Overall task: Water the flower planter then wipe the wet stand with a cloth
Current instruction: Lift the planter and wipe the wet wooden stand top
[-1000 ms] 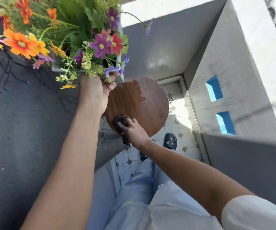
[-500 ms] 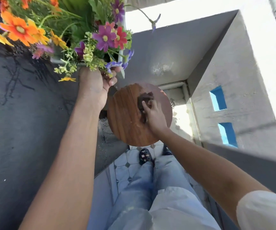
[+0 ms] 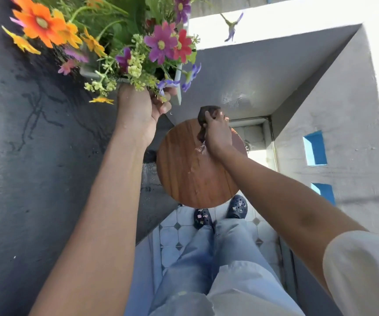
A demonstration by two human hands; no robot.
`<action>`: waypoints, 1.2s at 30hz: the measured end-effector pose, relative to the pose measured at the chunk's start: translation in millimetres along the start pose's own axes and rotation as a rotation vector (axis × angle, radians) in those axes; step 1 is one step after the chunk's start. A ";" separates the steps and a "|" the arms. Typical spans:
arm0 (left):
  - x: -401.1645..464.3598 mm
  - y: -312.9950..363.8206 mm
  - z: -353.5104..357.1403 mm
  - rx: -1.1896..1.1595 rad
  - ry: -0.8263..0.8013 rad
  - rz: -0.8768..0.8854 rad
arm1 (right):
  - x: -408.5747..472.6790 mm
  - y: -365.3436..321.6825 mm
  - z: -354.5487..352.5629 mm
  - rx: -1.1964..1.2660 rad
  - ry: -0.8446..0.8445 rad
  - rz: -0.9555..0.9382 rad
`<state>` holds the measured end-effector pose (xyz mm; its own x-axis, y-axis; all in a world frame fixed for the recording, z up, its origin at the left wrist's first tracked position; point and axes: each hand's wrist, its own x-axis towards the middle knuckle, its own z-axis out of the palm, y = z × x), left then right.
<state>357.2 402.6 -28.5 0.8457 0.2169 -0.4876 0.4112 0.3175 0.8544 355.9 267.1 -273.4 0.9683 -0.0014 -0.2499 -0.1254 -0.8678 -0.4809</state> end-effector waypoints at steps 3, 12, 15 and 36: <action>3.9 1.8 0.7 0.021 0.024 0.005 | -28.7 -37.5 23.2 -0.014 -0.096 -0.193; 6.2 1.5 3.2 0.016 0.030 -0.012 | -7.3 -38.1 34.0 -0.090 -0.255 -0.547; 5.5 -0.7 -1.2 0.042 0.030 -0.009 | 20.5 -15.3 15.4 0.054 -0.044 -0.148; -36.8 -61.4 -24.4 0.091 0.049 -0.108 | -56.3 43.1 4.3 -0.004 0.088 -0.106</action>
<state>292.5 397.7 -67.4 0.7784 0.2315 -0.5835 0.5297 0.2565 0.8085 295.0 231.8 -283.7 0.9913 0.0474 -0.1231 -0.0202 -0.8675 -0.4971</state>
